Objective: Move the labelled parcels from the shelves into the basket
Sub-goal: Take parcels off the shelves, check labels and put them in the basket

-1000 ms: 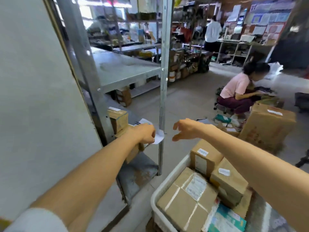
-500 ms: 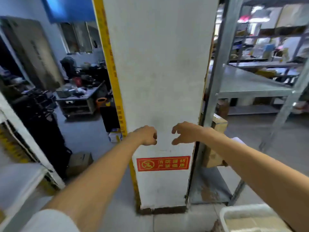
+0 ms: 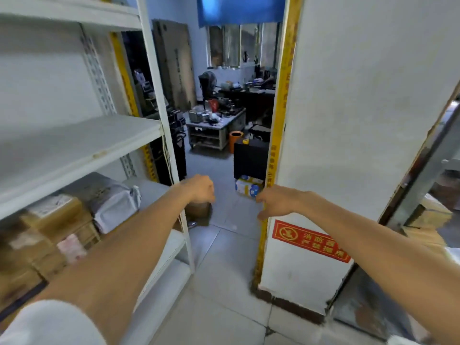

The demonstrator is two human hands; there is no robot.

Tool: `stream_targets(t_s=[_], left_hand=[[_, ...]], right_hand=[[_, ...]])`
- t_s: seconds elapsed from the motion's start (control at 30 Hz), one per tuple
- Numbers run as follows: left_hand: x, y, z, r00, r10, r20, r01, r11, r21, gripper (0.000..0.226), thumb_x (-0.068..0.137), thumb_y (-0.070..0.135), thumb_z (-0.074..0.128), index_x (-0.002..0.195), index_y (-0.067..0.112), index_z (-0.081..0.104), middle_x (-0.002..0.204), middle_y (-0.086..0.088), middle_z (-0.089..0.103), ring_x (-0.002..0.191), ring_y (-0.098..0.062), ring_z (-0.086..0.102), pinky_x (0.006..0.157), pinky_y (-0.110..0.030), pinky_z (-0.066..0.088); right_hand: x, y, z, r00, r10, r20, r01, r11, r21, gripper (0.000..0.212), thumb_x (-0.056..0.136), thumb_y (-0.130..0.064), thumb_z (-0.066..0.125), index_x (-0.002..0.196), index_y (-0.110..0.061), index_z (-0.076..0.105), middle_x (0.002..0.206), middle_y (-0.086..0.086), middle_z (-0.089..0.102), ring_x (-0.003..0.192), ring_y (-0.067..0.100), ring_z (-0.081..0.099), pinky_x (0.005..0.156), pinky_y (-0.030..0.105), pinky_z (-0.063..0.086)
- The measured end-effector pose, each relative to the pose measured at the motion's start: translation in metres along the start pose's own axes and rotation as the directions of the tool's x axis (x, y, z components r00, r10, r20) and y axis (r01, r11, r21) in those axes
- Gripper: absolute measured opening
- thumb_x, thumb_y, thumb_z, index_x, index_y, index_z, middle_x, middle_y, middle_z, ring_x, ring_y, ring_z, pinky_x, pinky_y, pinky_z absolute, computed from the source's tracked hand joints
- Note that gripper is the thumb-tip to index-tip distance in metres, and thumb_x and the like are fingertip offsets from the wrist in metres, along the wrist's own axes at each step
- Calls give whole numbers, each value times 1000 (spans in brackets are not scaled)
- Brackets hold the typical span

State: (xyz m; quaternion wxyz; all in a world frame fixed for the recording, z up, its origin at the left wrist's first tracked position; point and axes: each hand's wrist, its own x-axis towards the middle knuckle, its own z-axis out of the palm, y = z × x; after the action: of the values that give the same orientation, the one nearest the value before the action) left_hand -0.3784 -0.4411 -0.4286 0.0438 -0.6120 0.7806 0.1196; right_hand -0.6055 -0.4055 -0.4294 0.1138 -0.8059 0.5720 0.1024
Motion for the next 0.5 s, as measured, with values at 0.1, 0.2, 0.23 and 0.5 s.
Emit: stream_targets(t_s=[0.1, 0.2, 0.23, 0.5], left_hand=[[-30, -17, -8, 998, -54, -20, 55, 998, 39, 32, 90, 29, 59, 115, 10, 65, 117, -10, 62, 106, -29, 59, 88, -37, 50], [-65, -42, -17, 991, -125, -37, 127, 990, 60, 35, 92, 31, 57, 116, 7, 64, 123, -12, 59, 110, -30, 56, 90, -39, 48], [-78, -49, -19, 988, -149, -40, 152, 986, 66, 36, 93, 31, 56, 119, 7, 63, 125, -11, 57, 112, -30, 54, 93, -39, 47], [-189, -116, -18, 906, -418, -70, 419, 908, -1, 32, 93, 31, 56, 120, 14, 60, 115, 1, 63, 99, -17, 61, 91, -31, 51]], right_hand=[[14, -27, -15, 997, -74, -35, 73, 997, -26, 57, 89, -44, 63, 132, -7, 53, 128, 12, 55, 103, 24, 52, 68, 23, 35], [25, -66, -27, 986, -167, -20, 166, 985, -36, 64, 88, -45, 64, 139, -10, 47, 131, 12, 54, 116, 27, 53, 87, 31, 45], [27, -82, -33, 979, -203, -13, 202, 978, -49, 64, 88, -45, 64, 139, -10, 47, 132, 12, 54, 117, 28, 52, 92, 35, 46], [41, -213, -54, 873, -486, -32, 484, 874, -53, 65, 88, -45, 65, 142, -14, 45, 139, 9, 47, 121, 26, 51, 94, 33, 45]])
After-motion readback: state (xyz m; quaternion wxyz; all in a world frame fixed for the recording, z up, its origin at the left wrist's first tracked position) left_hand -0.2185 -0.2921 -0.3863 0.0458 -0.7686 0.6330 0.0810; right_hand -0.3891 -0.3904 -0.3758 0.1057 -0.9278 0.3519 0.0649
